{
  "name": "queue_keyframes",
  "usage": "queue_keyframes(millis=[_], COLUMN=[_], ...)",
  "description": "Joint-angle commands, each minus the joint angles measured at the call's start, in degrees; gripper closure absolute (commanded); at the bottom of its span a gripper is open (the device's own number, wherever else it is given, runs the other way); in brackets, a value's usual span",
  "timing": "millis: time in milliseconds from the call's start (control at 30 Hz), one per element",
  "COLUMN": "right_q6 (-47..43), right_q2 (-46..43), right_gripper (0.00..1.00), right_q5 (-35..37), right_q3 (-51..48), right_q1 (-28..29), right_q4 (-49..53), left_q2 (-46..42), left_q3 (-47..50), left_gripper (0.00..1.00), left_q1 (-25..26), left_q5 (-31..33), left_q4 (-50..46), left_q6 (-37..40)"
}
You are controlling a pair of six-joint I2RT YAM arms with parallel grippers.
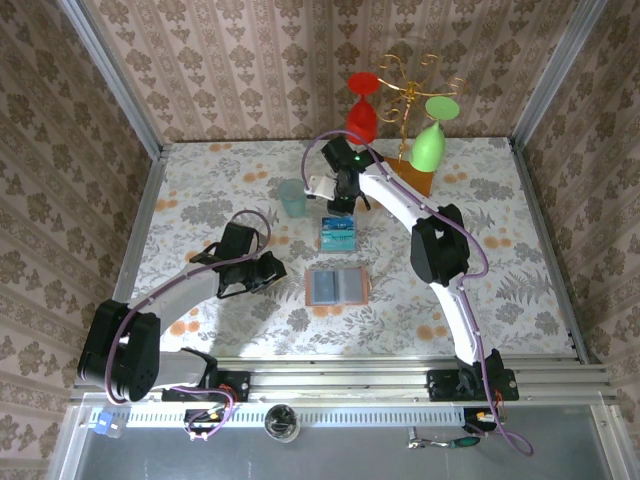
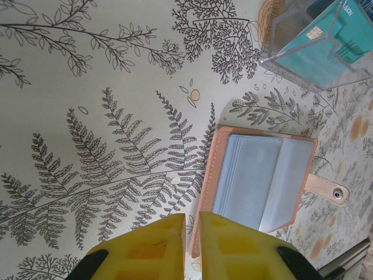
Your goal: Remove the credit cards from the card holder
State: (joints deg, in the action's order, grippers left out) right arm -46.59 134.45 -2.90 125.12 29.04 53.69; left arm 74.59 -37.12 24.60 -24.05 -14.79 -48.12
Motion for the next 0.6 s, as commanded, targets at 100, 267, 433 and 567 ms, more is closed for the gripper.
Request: queue_keyframes(millis=[100, 267, 433, 567], right_q6=[4.57, 13.18, 26.58, 38.87], right_q2=[-7.14, -13.21, -18.95, -24.88], right_gripper=[0.78, 0.76, 0.76, 0.75], right_q5=[1.96, 0.01, -2.25, -5.71], right_q3=[-2.83, -10.69, -19.0, -28.41], right_q1=[0.23, 0.31, 0.53, 0.58], right_q4=[-3.61, -8.88, -13.06, -18.3], left_q2=[-1.37, -0.96, 0.01, 1.6], left_q3=[0.65, 0.56, 1.0, 0.83], left_gripper=[0.86, 0.86, 0.86, 0.86], left_q1=[-0.61, -0.52, 0.18, 2.79], left_q5=[-0.59, -0.91, -1.48, -1.43], left_q4=[-0.24, 0.97, 3.9, 5.85], left_q6=[0.82, 0.74, -0.17, -0.79])
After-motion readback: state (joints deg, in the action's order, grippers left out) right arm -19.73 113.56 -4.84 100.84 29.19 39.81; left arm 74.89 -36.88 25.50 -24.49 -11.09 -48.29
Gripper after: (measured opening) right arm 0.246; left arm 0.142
